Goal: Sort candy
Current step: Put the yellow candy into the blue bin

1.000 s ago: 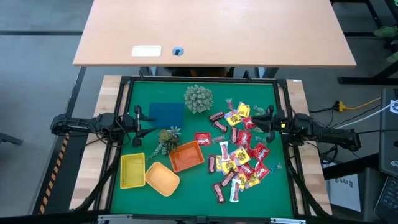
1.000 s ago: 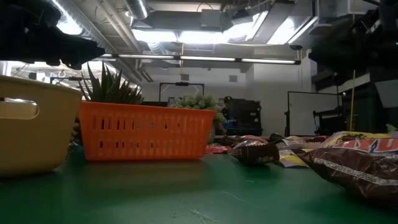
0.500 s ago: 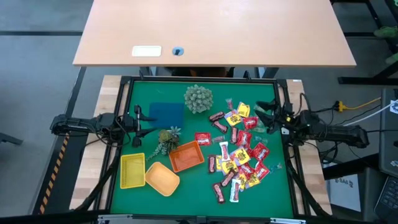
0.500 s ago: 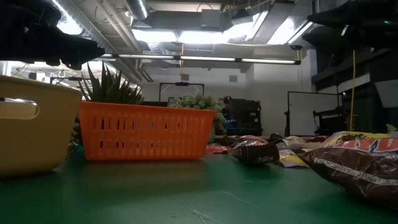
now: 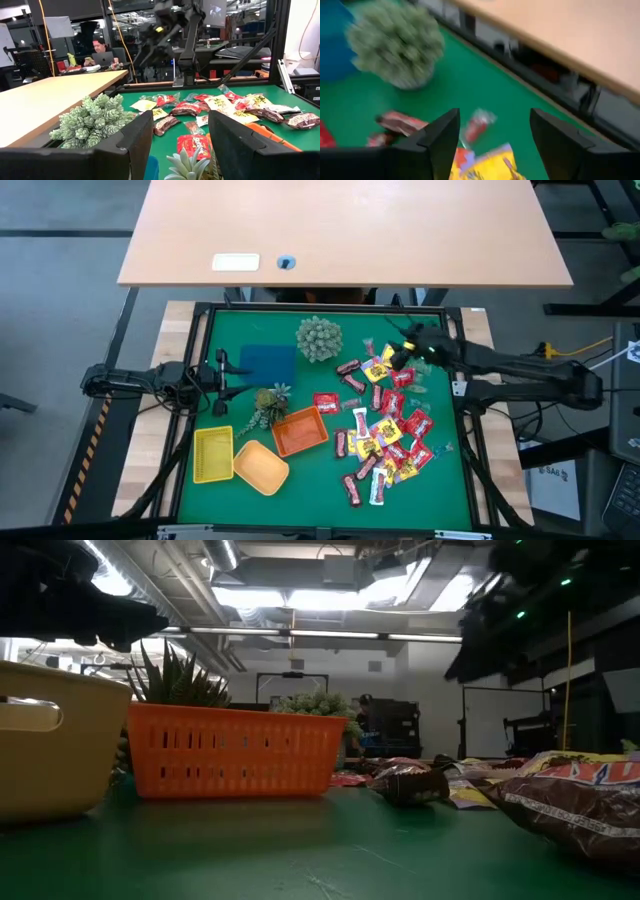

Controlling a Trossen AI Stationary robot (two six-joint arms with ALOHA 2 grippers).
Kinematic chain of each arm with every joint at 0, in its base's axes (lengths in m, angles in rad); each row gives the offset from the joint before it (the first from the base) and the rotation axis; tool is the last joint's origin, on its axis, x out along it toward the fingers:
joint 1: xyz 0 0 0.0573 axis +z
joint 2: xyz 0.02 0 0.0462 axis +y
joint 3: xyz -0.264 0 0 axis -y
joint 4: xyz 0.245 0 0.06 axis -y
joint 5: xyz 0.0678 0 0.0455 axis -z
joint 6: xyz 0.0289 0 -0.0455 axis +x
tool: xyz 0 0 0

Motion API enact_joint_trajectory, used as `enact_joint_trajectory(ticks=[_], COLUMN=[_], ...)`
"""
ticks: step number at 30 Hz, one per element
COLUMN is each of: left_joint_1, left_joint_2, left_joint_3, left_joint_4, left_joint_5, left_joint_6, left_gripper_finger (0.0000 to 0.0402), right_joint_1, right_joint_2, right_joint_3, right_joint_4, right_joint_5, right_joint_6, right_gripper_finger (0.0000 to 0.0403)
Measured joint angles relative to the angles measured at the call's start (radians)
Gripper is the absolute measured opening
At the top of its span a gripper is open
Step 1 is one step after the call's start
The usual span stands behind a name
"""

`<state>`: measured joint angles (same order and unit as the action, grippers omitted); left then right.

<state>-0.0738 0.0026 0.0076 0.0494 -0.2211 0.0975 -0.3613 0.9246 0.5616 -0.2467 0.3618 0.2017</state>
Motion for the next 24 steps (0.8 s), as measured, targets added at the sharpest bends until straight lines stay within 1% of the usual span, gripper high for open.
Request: enact_joint_trajectory(ticks=[5,8,11,17,24], left_joint_1=[0.0,0.0,0.0,0.0,0.0], left_joint_2=[0.0,0.0,0.0,0.0,0.0], left_joint_3=[0.0,0.0,0.0,0.0,0.0], left_joint_4=[0.0,0.0,0.0,-0.001,-0.001], left_joint_5=[0.0,0.0,0.0,0.001,0.001], left_joint_6=[0.0,0.0,0.0,0.0,0.0], left_gripper_finger=[0.0179,0.0179,0.0179,0.0179,0.0179], right_joint_1=[-0.124,-0.19,-0.239,-0.319,-0.354], right_joint_2=[0.185,0.268,0.337,0.419,0.477], right_joint_3=[0.073,0.106,0.124,0.128,0.128], right_joint_4=[-0.085,-0.127,-0.145,-0.147,-0.147], right_joint_5=[-0.123,-0.199,-0.251,-0.327,-0.385], right_joint_6=[-0.001,0.0,0.0,-0.035,-0.038], right_gripper_finger=[0.0239,0.0239,0.0239,0.0239,0.0239])
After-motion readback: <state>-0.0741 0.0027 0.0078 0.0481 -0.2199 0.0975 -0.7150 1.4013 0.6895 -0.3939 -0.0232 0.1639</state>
